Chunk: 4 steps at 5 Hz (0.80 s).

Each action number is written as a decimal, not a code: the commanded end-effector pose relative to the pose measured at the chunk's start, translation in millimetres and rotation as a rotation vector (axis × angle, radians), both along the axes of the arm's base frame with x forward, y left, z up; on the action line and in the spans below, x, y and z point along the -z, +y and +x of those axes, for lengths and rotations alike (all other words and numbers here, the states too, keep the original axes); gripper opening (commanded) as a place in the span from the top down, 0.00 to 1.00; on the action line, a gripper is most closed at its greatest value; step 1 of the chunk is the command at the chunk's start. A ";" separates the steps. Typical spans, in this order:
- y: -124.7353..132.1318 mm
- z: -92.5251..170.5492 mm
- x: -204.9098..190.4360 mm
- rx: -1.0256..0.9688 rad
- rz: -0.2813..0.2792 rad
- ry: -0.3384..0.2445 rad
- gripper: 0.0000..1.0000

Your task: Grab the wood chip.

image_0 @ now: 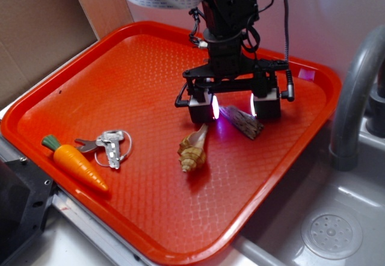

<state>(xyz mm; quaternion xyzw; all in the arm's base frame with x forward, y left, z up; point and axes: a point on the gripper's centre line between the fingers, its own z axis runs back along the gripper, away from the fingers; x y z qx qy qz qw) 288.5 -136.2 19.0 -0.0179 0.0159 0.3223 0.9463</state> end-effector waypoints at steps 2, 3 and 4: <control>20.4 -3.3 16.4 0.113 -0.105 0.051 1.00; 20.7 -4.1 16.4 0.130 -0.102 0.036 1.00; 21.0 -4.4 15.1 0.138 -0.088 0.024 1.00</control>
